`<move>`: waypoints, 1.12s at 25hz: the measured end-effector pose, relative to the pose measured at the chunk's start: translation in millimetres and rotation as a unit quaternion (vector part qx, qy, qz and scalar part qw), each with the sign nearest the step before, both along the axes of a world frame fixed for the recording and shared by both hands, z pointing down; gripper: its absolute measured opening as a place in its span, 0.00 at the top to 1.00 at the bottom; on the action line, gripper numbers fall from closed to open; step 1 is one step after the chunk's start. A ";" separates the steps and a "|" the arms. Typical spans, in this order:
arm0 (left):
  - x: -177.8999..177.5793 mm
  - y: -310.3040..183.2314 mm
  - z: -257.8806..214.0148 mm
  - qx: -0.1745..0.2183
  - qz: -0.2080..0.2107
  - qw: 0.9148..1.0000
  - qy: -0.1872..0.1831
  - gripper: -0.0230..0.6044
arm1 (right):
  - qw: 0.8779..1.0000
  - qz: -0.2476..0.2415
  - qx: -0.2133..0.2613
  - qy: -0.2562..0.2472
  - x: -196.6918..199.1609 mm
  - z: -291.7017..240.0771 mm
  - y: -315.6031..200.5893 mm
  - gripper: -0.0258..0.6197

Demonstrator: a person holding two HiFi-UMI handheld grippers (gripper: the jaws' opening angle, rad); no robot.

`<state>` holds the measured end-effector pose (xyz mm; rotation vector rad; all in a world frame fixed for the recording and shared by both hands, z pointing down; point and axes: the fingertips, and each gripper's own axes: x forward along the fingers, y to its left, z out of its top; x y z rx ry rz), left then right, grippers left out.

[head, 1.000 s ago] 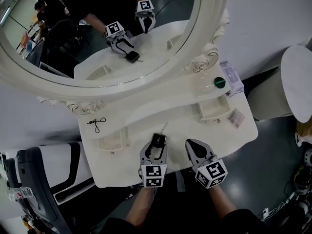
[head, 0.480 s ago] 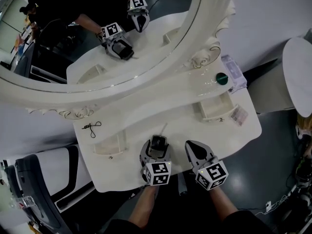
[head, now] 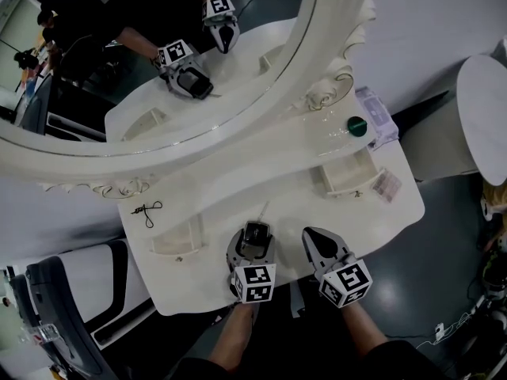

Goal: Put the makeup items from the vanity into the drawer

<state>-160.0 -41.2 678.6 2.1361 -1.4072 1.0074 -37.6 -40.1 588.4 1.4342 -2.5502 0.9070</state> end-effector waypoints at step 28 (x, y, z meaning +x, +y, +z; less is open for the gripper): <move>44.6 -4.7 -167.2 0.109 0.035 0.983 0.144 0.44 | 0.996 0.044 0.080 0.016 28.2 -97.4 20.3 0.92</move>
